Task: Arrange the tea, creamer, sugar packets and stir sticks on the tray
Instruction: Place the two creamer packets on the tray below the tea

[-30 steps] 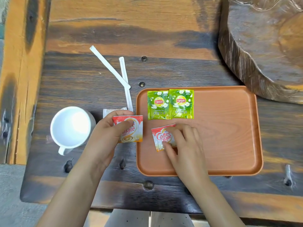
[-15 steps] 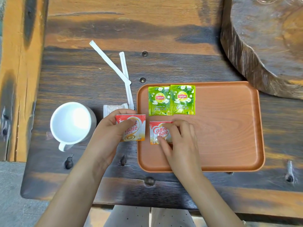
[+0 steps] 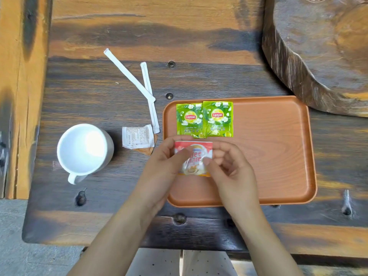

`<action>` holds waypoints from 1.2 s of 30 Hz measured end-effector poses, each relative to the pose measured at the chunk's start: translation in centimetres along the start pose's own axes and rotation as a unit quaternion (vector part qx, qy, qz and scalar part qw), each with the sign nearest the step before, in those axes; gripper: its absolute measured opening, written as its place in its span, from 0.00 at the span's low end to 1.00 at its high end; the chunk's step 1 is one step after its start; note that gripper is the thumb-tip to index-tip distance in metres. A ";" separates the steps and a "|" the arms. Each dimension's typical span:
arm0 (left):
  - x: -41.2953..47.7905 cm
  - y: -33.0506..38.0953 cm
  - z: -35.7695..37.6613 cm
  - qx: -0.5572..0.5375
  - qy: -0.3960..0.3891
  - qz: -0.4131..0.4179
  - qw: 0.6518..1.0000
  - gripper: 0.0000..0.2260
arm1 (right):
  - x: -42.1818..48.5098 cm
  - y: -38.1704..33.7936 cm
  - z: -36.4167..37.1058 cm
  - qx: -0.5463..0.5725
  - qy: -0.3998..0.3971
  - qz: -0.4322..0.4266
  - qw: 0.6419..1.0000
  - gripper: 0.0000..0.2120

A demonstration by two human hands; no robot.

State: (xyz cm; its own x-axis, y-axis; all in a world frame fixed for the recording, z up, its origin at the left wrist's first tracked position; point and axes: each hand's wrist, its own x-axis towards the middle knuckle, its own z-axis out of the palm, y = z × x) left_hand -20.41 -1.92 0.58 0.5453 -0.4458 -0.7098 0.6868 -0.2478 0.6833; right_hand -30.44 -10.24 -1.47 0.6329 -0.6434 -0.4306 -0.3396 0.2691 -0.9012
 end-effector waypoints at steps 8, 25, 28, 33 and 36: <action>0.1 -4.1 0.0 0.472 0.100 0.302 0.822 0.13 | 0.9 1.8 -3.8 -0.029 0.094 0.026 0.995 0.15; 0.7 -5.8 0.1 0.538 0.078 0.302 0.783 0.13 | 0.1 3.5 -2.5 -0.465 0.030 -0.171 0.868 0.16; 0.7 -5.8 0.1 0.538 0.080 0.298 0.785 0.13 | 0.2 3.6 -2.7 -0.465 0.026 -0.174 0.868 0.16; 0.7 -5.9 0.1 0.537 0.084 0.299 0.784 0.13 | 0.1 3.6 -2.8 -0.469 0.023 -0.168 0.867 0.15; 0.8 -5.9 0.1 0.539 0.081 0.301 0.782 0.13 | 0.1 3.5 -2.8 -0.470 0.026 -0.167 0.866 0.15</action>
State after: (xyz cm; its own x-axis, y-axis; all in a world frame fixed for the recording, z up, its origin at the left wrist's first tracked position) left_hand -24.07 -0.90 -3.96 0.7277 -0.6678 -0.1562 -0.4751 -0.6551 0.5875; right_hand -33.52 -11.32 -4.56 0.7815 -0.6103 -0.1292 -0.5754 -0.6252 -0.5273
